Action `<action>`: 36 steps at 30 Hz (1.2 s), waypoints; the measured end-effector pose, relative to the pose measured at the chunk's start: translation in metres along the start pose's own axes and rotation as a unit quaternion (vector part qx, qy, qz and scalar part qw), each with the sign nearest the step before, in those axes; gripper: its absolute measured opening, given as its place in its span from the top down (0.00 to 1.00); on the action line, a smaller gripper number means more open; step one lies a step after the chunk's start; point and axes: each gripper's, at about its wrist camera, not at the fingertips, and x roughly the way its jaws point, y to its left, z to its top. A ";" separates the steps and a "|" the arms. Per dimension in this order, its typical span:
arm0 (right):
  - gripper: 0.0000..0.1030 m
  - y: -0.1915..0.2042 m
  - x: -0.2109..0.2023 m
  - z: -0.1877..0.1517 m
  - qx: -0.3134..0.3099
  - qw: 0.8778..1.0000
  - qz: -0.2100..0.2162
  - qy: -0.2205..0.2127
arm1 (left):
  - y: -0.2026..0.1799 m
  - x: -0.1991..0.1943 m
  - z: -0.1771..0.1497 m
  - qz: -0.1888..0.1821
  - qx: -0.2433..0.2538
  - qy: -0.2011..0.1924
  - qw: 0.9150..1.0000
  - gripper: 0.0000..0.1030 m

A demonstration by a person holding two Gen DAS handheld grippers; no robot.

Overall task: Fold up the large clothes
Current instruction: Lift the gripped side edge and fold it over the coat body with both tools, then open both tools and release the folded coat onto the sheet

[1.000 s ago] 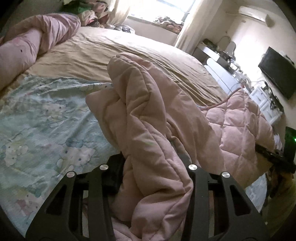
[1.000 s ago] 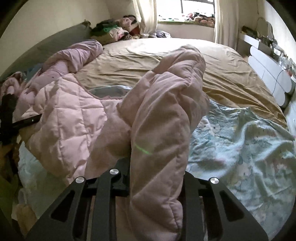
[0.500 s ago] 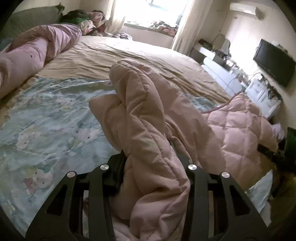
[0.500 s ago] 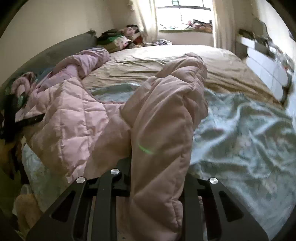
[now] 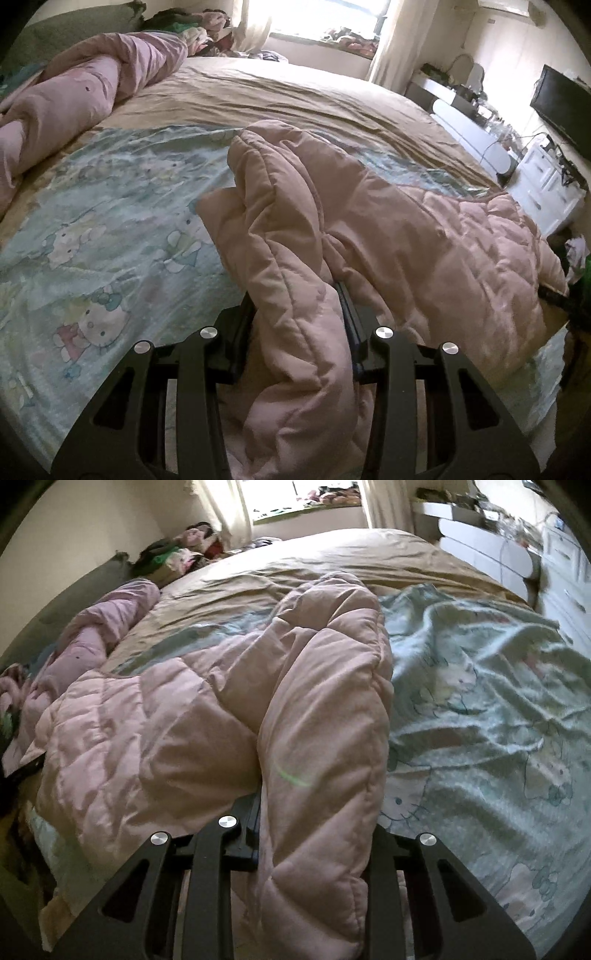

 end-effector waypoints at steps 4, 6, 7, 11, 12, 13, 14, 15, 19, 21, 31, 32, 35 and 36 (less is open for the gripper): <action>0.75 -0.007 0.015 -0.003 0.016 1.000 -0.017 0.018 | 0.005 0.008 -0.008 0.006 -0.007 0.008 1.000 0.68; 0.74 -0.008 0.019 -0.004 0.021 0.999 -0.022 0.023 | 0.007 0.011 -0.011 0.009 -0.007 0.010 1.000 0.68; 0.72 -0.008 0.021 -0.005 0.022 0.999 -0.026 0.026 | 0.008 0.013 -0.012 0.010 -0.007 0.012 1.000 0.68; 0.66 -0.008 0.027 -0.008 0.020 0.998 -0.043 0.031 | 0.011 0.017 -0.014 0.013 -0.009 0.018 1.000 0.68; 0.63 -0.007 0.026 -0.009 0.019 0.998 -0.049 0.030 | 0.011 0.018 -0.014 0.014 -0.009 0.018 1.000 0.67; 0.55 -0.007 0.026 -0.009 0.015 0.998 -0.057 0.029 | 0.011 0.018 -0.015 0.015 -0.009 0.019 1.000 0.67; 0.49 -0.004 0.024 -0.010 0.004 0.997 -0.079 0.025 | 0.010 0.018 -0.015 0.016 -0.010 0.020 1.000 0.66; 0.38 -0.001 0.021 -0.010 -0.003 0.995 -0.098 0.020 | 0.010 0.018 -0.015 0.017 -0.010 0.021 1.000 0.66; 0.16 0.007 0.009 -0.015 -0.028 0.989 -0.147 0.003 | 0.007 0.015 -0.017 0.033 -0.002 0.021 0.999 0.63; 0.10 0.011 0.001 -0.019 -0.038 0.985 -0.169 -0.012 | 0.005 0.012 -0.017 0.044 0.002 0.020 0.999 0.59; 0.04 0.014 -0.063 -0.028 -0.019 0.982 -0.162 -0.092 | -0.013 -0.027 -0.020 0.076 0.030 -0.010 0.997 0.27; 0.04 0.011 -0.071 -0.029 -0.005 0.984 -0.145 -0.100 | -0.016 -0.035 -0.021 0.076 0.033 -0.016 0.996 0.22; 0.04 0.008 -0.088 -0.031 0.026 0.986 -0.119 -0.111 | -0.025 -0.051 -0.023 0.078 0.042 -0.028 0.996 0.21; 0.04 0.010 -0.093 -0.032 0.028 0.986 -0.116 -0.114 | -0.029 -0.057 -0.023 0.081 0.045 -0.031 0.995 0.21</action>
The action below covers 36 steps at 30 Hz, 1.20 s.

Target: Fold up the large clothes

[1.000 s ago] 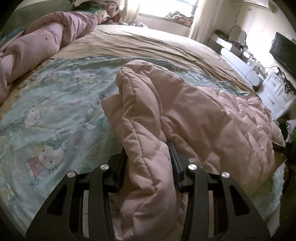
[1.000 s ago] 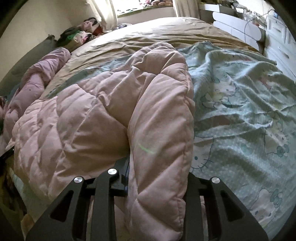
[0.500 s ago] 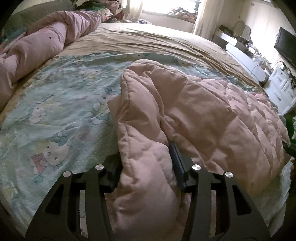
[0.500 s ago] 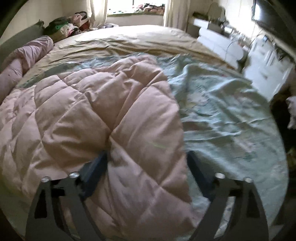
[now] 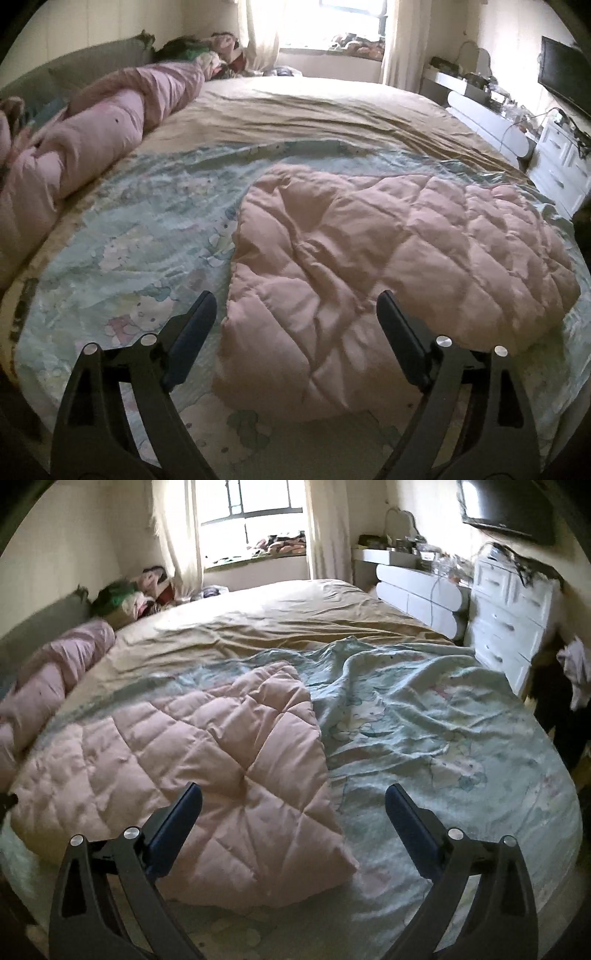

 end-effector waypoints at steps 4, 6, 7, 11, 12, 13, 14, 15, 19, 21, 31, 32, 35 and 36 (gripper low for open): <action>0.04 0.001 -0.027 0.000 0.011 1.000 0.016 -0.018 | -0.008 -0.025 -0.001 0.000 0.003 -0.018 1.000 0.09; 0.04 0.005 -0.040 0.000 0.008 0.999 0.024 -0.029 | -0.012 -0.037 -0.003 -0.004 -0.001 -0.025 1.000 0.09; 0.04 0.007 -0.048 0.000 0.005 0.999 0.028 -0.035 | -0.014 -0.043 -0.003 -0.003 0.000 -0.027 1.000 0.09; 0.04 0.021 -0.078 -0.004 -0.013 0.997 0.044 -0.061 | -0.026 -0.065 -0.010 0.000 0.000 -0.039 0.999 0.09; 0.04 0.023 -0.084 -0.005 -0.019 0.997 0.048 -0.065 | -0.029 -0.070 -0.014 -0.001 -0.001 -0.041 0.999 0.09; 0.04 0.028 -0.090 -0.007 -0.025 0.996 0.052 -0.069 | -0.031 -0.073 -0.015 -0.002 -0.002 -0.042 0.999 0.09; 0.04 0.032 -0.095 -0.009 -0.031 0.995 0.056 -0.072 | -0.034 -0.078 -0.019 -0.005 -0.002 -0.045 0.999 0.09; 0.04 0.035 -0.100 -0.010 -0.035 0.995 0.060 -0.074 | -0.037 -0.081 -0.020 -0.006 -0.001 -0.046 0.999 0.09; 0.04 0.050 -0.117 -0.016 -0.052 0.992 0.077 -0.083 | -0.048 -0.096 -0.029 -0.010 0.002 -0.056 0.998 0.09; 0.04 0.058 -0.123 -0.018 -0.059 0.991 0.085 -0.086 | -0.053 -0.102 -0.033 -0.010 0.005 -0.060 0.998 0.09; 0.04 0.088 -0.135 -0.031 -0.083 0.987 0.096 -0.097 | -0.064 -0.110 -0.055 -0.003 0.007 -0.065 0.998 0.09; 0.04 0.090 -0.135 -0.033 -0.082 0.987 0.099 -0.097 | -0.065 -0.110 -0.058 -0.004 0.006 -0.065 0.998 0.09; 0.04 0.095 -0.136 -0.040 -0.080 0.987 0.097 -0.103 | -0.066 -0.110 -0.065 -0.004 0.002 -0.064 0.998 0.09; 0.04 0.096 -0.136 -0.042 -0.081 0.987 0.095 -0.104 | -0.066 -0.110 -0.066 -0.004 0.002 -0.063 0.998 0.09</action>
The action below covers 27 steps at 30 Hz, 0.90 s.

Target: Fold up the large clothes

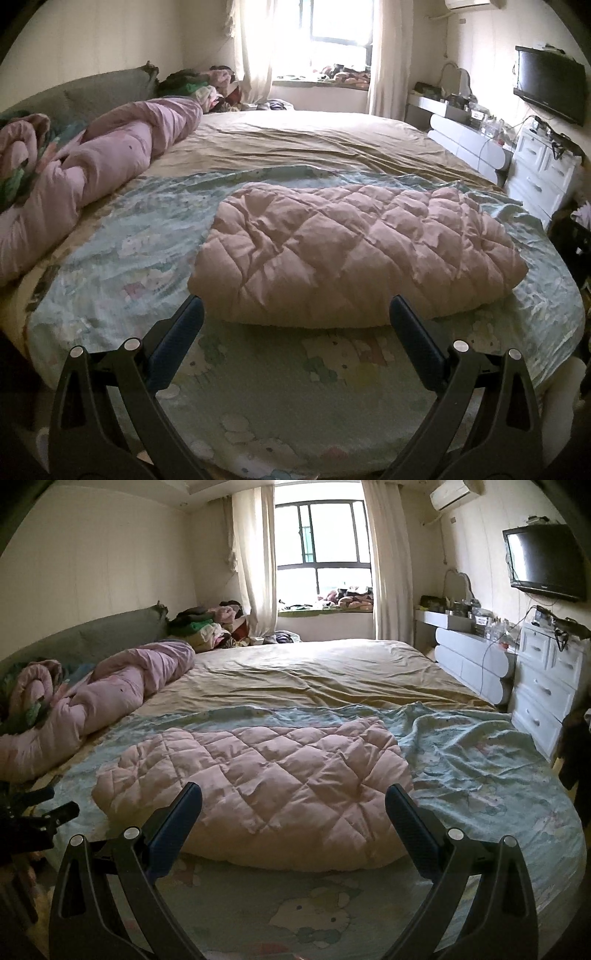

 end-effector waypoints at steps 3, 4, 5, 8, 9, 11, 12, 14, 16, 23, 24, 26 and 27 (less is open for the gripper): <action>0.04 0.009 -0.002 -0.006 -0.017 1.000 -0.005 -0.001 | 0.000 -0.004 -0.008 0.001 -0.005 -0.007 1.000 0.09; 0.04 0.011 -0.002 -0.007 -0.024 1.000 -0.006 -0.003 | 0.000 -0.005 -0.010 0.002 -0.007 -0.009 1.000 0.09; 0.04 0.014 -0.004 -0.010 -0.026 1.000 -0.008 -0.007 | 0.001 -0.006 -0.011 0.001 -0.008 -0.011 1.000 0.09; 0.04 0.017 -0.007 -0.018 -0.020 1.000 -0.012 -0.011 | 0.004 -0.010 -0.017 0.000 -0.018 -0.019 1.000 0.09; 0.04 0.018 -0.008 -0.021 -0.021 1.000 -0.018 -0.013 | 0.005 -0.011 -0.020 0.001 -0.022 -0.021 1.000 0.09; 0.04 0.020 -0.010 -0.030 -0.022 0.999 -0.025 -0.014 | 0.006 -0.012 -0.024 0.002 -0.024 -0.020 0.999 0.09; 0.04 0.022 -0.010 -0.033 -0.026 0.999 -0.026 -0.013 | 0.005 -0.013 -0.027 0.001 -0.025 -0.019 1.000 0.09; 0.04 0.025 -0.012 -0.041 -0.029 0.999 -0.033 -0.008 | 0.004 -0.013 -0.032 -0.002 -0.019 -0.017 1.000 0.09; 0.04 0.026 -0.012 -0.050 -0.025 0.999 -0.036 -0.006 | 0.004 -0.012 -0.038 -0.005 -0.019 -0.012 1.000 0.09; 0.04 0.031 -0.004 -0.078 0.001 0.999 -0.035 0.025 | 0.002 -0.001 -0.058 -0.011 -0.028 0.008 1.000 0.09; 0.04 0.034 -0.001 -0.082 -0.004 0.999 -0.038 0.029 | 0.002 0.001 -0.061 -0.011 -0.030 0.011 0.999 0.09; 0.04 0.037 0.002 -0.087 -0.005 0.999 -0.037 0.035 | 0.001 0.003 -0.065 -0.011 -0.029 0.014 0.999 0.09; 0.04 0.039 0.004 -0.090 -0.005 0.998 -0.036 0.041 | 0.000 0.004 -0.066 -0.007 -0.029 0.017 0.999 0.09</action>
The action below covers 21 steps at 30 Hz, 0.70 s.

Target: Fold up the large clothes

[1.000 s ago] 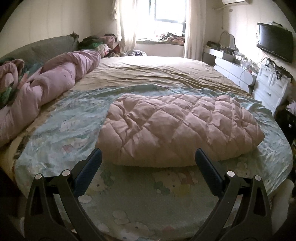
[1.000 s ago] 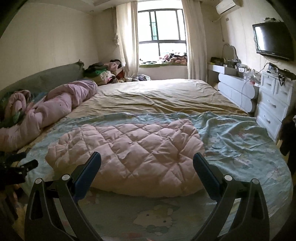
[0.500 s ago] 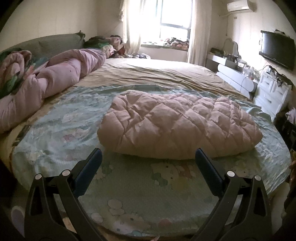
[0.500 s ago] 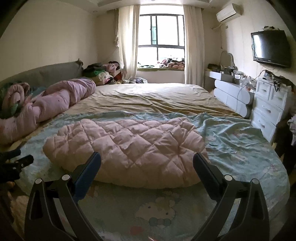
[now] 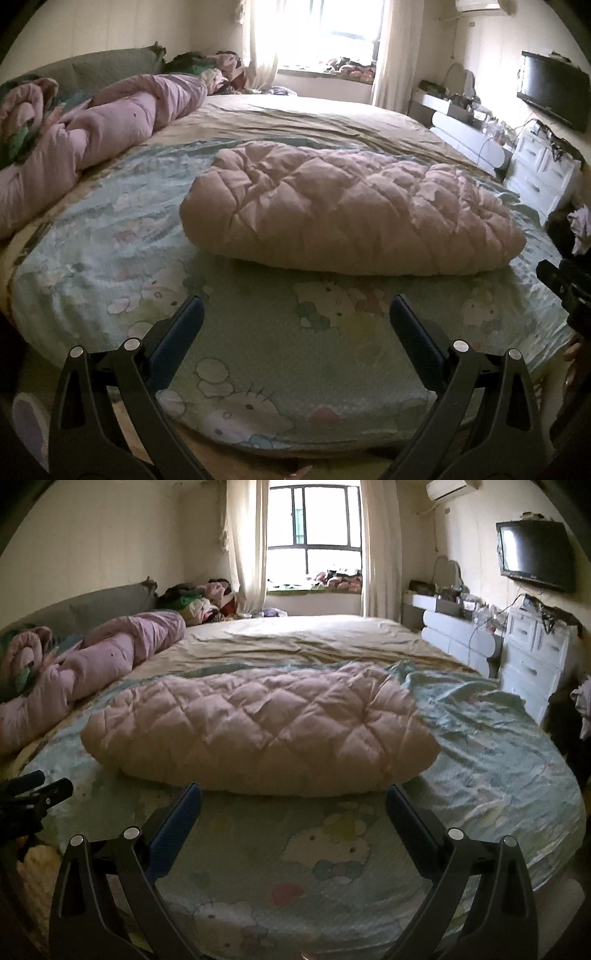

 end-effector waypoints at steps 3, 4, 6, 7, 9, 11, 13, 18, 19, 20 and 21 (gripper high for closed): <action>0.04 0.007 0.002 -0.003 -0.018 1.000 -0.005 -0.002 | 0.001 -0.001 0.000 0.002 0.000 0.001 1.000 0.09; 0.04 0.007 0.003 -0.004 -0.016 1.000 -0.005 -0.001 | 0.001 -0.001 0.000 0.002 0.000 -0.001 1.000 0.09; 0.04 0.007 0.004 -0.004 -0.009 1.000 0.001 0.005 | 0.001 -0.003 0.000 0.003 -0.004 -0.003 1.000 0.09; 0.04 0.008 0.004 -0.004 -0.010 1.000 0.001 0.006 | 0.001 -0.004 0.000 0.002 -0.004 -0.005 1.000 0.09; 0.04 0.011 0.003 -0.005 -0.015 1.000 0.003 0.005 | 0.000 -0.006 0.000 0.002 -0.004 -0.010 1.000 0.09; 0.04 0.012 0.003 -0.006 -0.015 1.000 0.006 0.008 | -0.001 -0.007 0.000 0.006 -0.002 -0.007 1.000 0.09; 0.04 0.011 0.003 -0.005 -0.012 1.000 0.008 0.006 | -0.001 -0.007 0.000 0.013 0.001 -0.004 1.000 0.09; 0.04 0.009 0.001 -0.004 -0.009 1.000 0.012 0.009 | -0.001 -0.007 0.000 0.015 0.000 -0.001 1.000 0.09; 0.04 0.009 0.001 -0.004 -0.009 1.000 0.012 0.009 | -0.001 -0.008 0.000 0.017 0.001 -0.002 1.000 0.09; 0.04 0.009 0.001 -0.004 -0.009 1.000 0.013 0.008 | -0.001 -0.008 0.000 0.016 0.001 -0.002 1.000 0.09; 0.04 0.009 0.000 -0.005 -0.009 1.000 0.016 0.008 | -0.001 -0.008 0.000 0.016 0.001 -0.002 1.000 0.09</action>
